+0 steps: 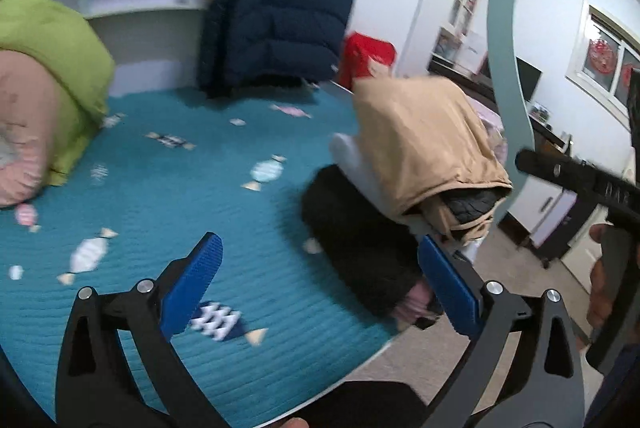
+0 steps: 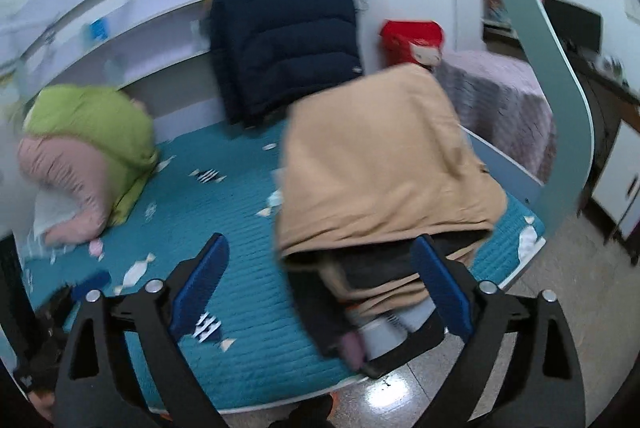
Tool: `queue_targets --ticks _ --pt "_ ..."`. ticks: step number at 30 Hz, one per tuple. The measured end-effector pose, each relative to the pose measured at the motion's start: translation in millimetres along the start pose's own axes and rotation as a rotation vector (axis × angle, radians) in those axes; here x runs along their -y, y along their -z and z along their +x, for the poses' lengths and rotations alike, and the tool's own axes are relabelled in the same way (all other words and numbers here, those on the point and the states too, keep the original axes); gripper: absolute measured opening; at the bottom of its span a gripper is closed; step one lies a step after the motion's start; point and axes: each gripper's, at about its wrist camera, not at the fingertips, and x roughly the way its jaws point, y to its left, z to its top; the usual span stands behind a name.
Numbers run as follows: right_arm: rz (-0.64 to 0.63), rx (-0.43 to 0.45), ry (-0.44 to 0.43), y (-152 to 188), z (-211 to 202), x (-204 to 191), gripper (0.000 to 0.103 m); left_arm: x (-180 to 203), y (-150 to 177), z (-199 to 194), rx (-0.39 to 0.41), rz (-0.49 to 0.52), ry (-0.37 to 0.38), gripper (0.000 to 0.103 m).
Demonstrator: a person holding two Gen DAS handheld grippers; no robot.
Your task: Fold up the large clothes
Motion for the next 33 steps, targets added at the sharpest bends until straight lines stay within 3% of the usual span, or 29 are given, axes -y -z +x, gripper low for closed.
queue_targets --ticks 6,9,19,33 --pt "-0.083 0.033 -0.011 21.6 -36.1 -65.8 0.095 -33.2 12.5 -73.1 0.063 -0.029 -0.104 0.098" --pt "-0.126 0.057 -0.027 32.9 -59.5 -98.1 0.095 -46.5 22.0 -114.7 0.104 -0.018 -0.206 0.098" --pt "-0.243 0.154 -0.071 63.3 -136.5 -176.6 0.095 -65.4 37.8 -224.1 0.185 -0.028 -0.395 0.098" --pt "-0.235 0.232 -0.128 83.7 -208.1 -202.9 0.095 -41.4 49.3 -328.7 0.327 -0.005 -0.438 0.098"
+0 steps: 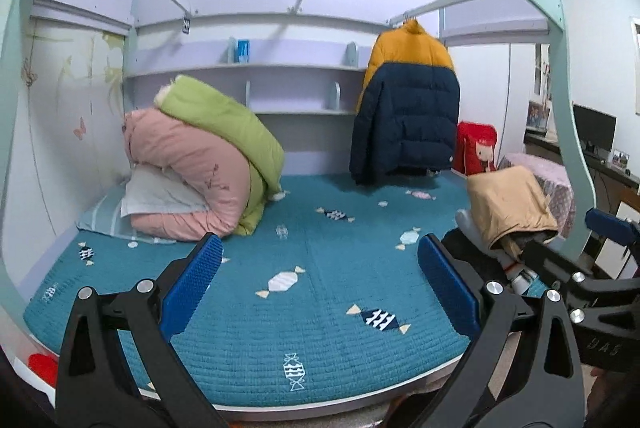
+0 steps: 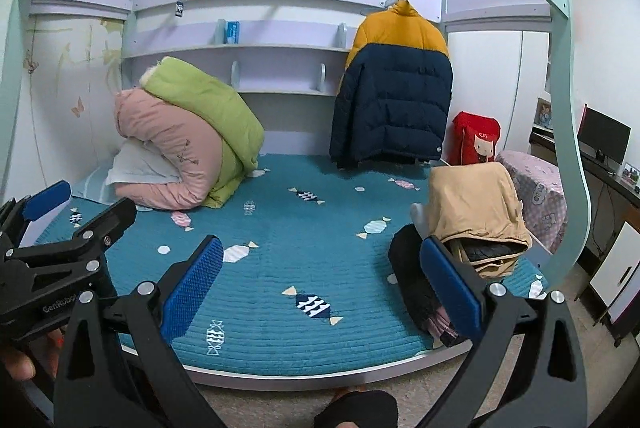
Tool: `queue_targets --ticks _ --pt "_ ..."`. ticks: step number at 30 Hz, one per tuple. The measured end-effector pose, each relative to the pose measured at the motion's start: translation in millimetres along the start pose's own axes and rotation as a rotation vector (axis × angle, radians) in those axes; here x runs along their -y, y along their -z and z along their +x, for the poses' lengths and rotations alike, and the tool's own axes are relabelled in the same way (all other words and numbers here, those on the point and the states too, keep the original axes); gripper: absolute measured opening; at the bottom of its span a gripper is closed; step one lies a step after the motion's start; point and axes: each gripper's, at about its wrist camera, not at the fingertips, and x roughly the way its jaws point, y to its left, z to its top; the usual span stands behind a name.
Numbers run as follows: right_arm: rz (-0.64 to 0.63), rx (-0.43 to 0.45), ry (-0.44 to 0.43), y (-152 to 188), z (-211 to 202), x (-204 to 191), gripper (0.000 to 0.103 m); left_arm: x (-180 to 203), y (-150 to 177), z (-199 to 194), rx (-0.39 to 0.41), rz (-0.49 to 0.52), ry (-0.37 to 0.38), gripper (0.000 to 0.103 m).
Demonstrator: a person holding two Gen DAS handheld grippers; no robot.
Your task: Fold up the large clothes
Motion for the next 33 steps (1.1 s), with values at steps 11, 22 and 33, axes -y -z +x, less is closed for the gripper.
queue_targets --ticks 11,22,33 --pt "0.023 0.068 -0.028 -8.3 -33.3 -3.5 0.095 0.7 -10.2 -38.4 0.064 -0.001 -0.008 0.099" --pt "0.048 0.089 -0.023 -9.6 -44.4 0.3 0.095 10.5 -14.7 -49.8 0.098 0.018 -0.026 0.099" --pt "0.048 0.101 -0.005 -8.0 -50.2 -0.7 0.095 15.1 -15.1 -51.8 0.101 0.021 -0.025 0.098"
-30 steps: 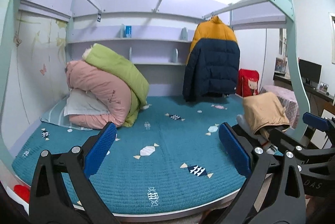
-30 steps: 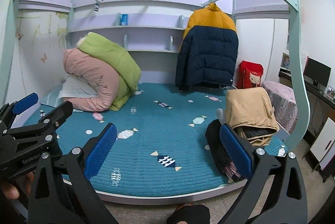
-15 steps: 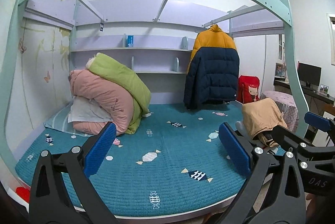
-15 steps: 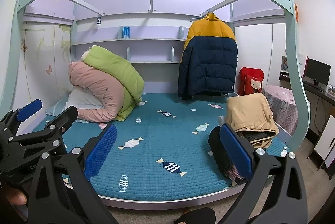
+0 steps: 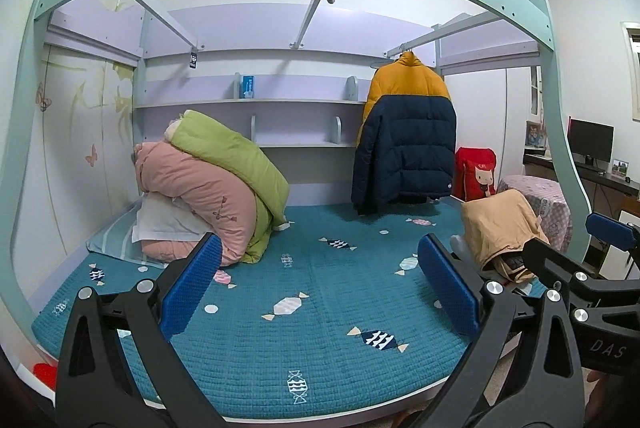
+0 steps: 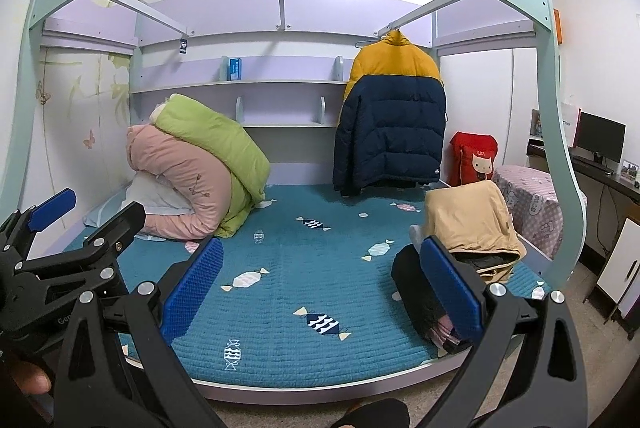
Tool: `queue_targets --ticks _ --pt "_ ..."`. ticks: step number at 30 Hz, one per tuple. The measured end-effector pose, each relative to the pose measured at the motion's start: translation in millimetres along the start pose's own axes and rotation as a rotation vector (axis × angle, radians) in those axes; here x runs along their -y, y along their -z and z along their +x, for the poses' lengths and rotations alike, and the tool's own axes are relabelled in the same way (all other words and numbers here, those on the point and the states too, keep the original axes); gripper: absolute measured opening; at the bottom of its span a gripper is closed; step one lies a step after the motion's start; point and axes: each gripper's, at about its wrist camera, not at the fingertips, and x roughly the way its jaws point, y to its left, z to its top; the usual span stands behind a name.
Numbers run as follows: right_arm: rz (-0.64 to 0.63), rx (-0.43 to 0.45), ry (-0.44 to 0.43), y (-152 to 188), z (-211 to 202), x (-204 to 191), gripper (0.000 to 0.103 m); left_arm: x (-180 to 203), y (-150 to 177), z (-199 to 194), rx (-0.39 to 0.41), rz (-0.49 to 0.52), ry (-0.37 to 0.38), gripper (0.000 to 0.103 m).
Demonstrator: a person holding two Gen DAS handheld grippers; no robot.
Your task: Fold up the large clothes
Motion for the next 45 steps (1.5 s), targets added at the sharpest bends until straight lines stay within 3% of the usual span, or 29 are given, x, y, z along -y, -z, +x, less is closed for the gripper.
queue_targets --ticks 45 --pt "0.012 -0.008 0.007 -5.6 1.8 6.1 0.095 7.7 -5.4 5.8 0.018 0.014 -0.003 0.098"
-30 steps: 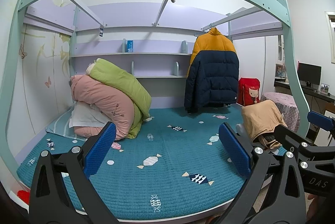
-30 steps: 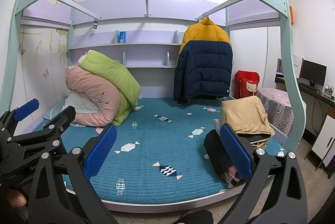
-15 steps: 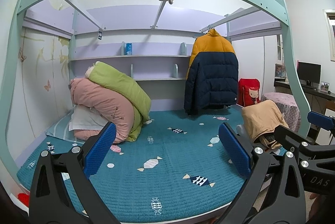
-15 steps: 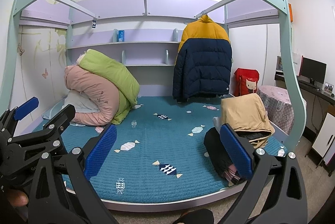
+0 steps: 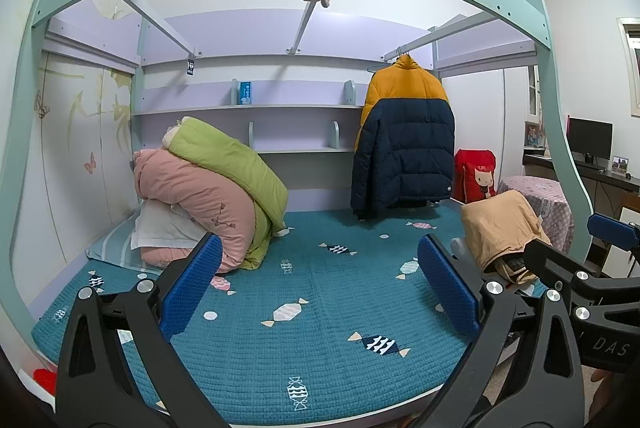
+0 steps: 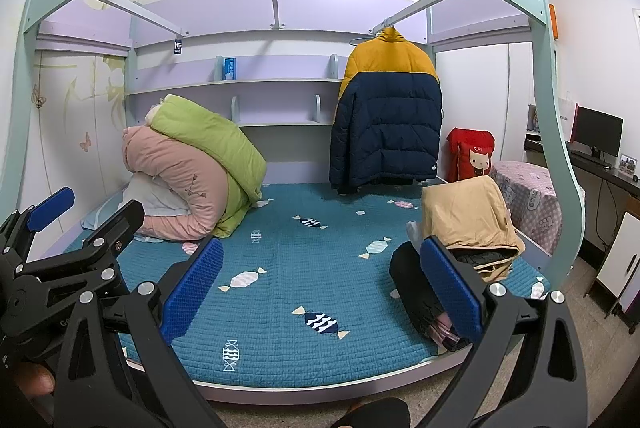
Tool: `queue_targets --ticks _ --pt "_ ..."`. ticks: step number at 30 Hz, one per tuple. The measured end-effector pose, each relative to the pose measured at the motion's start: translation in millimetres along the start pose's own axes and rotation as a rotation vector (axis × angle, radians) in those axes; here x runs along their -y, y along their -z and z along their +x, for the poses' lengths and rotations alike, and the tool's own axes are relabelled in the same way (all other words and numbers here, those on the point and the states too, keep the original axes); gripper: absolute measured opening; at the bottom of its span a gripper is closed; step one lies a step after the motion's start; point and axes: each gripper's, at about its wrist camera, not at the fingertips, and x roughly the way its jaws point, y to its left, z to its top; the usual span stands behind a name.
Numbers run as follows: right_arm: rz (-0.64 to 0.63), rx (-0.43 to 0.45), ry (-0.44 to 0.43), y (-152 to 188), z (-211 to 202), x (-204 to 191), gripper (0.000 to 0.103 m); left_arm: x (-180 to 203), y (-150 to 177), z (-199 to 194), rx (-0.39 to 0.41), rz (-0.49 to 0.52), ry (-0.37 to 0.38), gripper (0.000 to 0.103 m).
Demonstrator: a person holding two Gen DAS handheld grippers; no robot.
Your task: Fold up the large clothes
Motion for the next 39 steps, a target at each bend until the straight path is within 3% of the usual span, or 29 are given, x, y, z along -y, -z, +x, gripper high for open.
queue_targets --ticks 39 --pt "0.003 0.001 0.005 1.3 -2.2 -0.2 0.095 1.8 1.2 -0.6 0.001 -0.001 -0.002 0.098"
